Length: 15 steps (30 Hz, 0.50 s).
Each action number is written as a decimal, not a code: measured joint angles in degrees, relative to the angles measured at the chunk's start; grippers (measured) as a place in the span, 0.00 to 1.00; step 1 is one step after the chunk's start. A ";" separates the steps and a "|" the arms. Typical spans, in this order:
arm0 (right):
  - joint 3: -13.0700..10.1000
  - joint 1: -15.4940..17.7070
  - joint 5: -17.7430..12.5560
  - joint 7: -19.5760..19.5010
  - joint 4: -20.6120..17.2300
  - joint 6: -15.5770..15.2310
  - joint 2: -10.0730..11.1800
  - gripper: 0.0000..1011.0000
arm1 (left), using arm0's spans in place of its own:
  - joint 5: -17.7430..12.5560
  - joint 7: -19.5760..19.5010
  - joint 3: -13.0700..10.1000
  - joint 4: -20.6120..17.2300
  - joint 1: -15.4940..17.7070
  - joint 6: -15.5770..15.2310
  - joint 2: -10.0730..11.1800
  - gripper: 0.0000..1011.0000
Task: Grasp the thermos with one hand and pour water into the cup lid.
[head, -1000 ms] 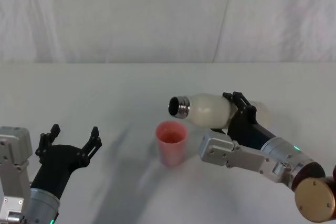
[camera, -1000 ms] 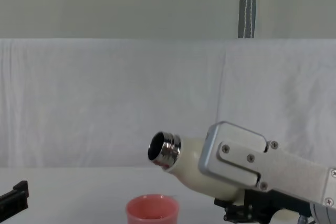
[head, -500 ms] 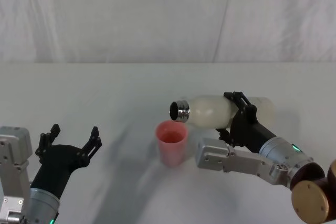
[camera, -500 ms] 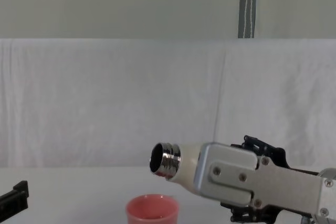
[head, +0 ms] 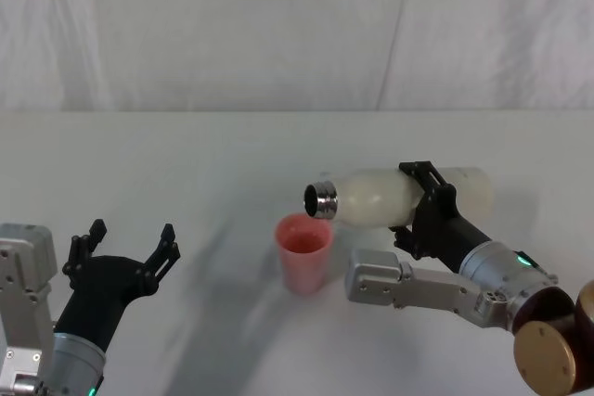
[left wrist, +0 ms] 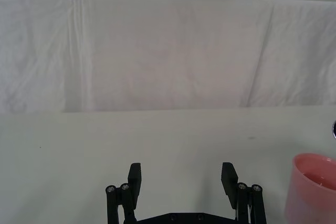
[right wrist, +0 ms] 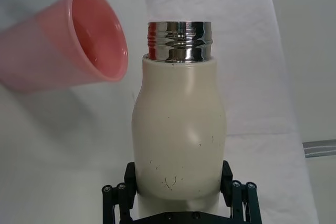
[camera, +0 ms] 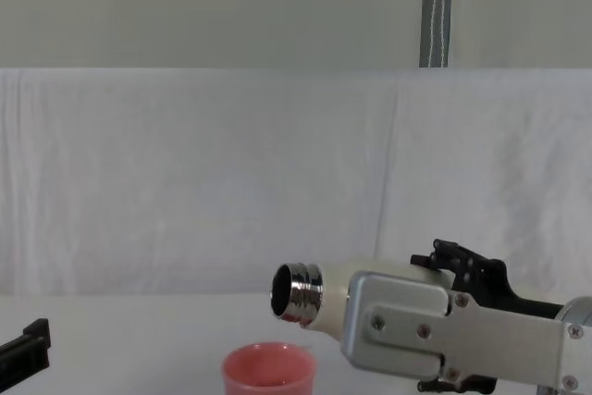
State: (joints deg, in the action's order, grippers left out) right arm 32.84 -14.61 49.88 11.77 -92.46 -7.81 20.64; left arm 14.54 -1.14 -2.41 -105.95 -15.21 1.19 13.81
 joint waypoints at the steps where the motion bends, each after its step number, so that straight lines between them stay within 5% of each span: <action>1: 0.03 -0.02 0.22 0.00 0.03 -0.08 0.05 0.94 | 0.00 0.00 0.00 0.00 0.00 0.00 0.00 0.99; 15: 0.62 -0.12 3.16 0.02 0.10 -1.13 0.49 0.94 | 0.00 0.00 0.00 0.00 0.00 0.00 0.00 0.99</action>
State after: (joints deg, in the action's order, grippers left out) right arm 33.46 -14.74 53.04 11.80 -92.37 -8.94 21.14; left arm 14.54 -1.14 -2.41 -105.95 -15.21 1.19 13.81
